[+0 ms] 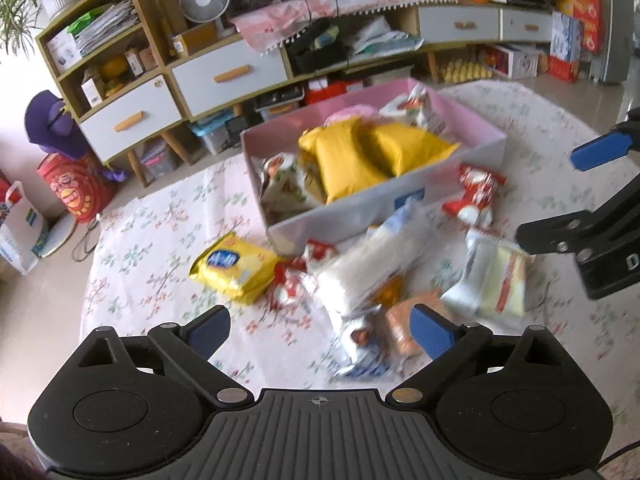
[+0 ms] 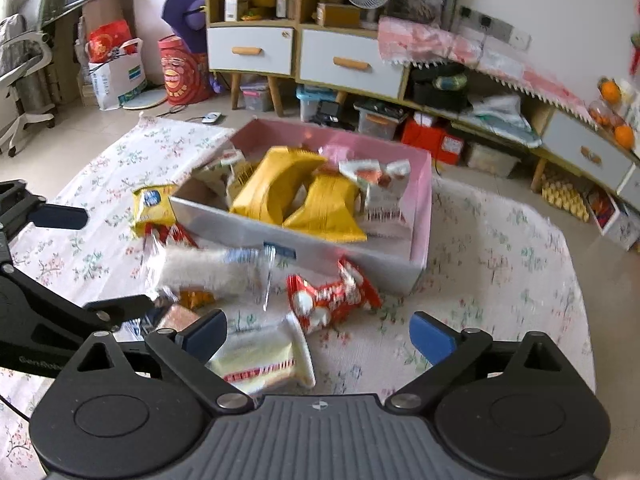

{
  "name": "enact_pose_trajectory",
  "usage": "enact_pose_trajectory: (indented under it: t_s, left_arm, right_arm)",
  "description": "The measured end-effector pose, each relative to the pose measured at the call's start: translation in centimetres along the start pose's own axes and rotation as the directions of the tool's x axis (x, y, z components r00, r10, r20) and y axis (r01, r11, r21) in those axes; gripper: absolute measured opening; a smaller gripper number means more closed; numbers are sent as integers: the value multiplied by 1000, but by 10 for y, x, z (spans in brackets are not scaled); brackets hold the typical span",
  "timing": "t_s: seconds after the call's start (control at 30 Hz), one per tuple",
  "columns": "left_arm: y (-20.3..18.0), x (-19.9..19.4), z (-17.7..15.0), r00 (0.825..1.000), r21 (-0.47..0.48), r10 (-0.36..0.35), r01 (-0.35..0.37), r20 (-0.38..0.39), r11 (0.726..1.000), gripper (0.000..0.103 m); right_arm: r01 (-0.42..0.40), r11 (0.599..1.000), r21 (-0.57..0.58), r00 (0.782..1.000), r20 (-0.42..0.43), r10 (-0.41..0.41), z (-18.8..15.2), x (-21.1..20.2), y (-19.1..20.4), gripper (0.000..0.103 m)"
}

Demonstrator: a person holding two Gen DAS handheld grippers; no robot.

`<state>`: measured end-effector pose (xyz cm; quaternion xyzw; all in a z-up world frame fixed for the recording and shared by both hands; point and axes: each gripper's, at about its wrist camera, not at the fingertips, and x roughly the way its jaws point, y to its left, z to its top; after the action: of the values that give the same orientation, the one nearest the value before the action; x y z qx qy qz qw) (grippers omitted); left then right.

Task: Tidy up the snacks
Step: 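Lift both tools out of the pink box back toward the snack pile, then grasp the small silver-blue wrapper with the left tool while the right tool grasps the cream wafer bag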

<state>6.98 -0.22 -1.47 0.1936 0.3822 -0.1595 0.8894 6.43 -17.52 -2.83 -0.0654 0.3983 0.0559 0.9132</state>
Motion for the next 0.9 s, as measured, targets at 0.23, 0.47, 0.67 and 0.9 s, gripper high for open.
enact_pose_trajectory:
  t_s: [0.23,0.47,0.67,0.9]
  left_arm:
    - [11,9,-12,999,-8,22,-23,-30,1000,98]
    - [24,23,-15,997,-50,19,-23,-73,998,98]
    - [28,28,-17,996,-66,-7,1,-92,998,98]
    - [29,30,-17,996,-79,-28,21,-90,997,98]
  right_arm:
    - [28,1000,0,999,-39,-28,-8,15,0,80]
    - [23,997,75,997,-78,-17,-3,34,0,80]
    - [24,995,98,993,-113,-12,1,54,7,80]
    - [23,991,133,993,-115,-8,7,64,6,80]
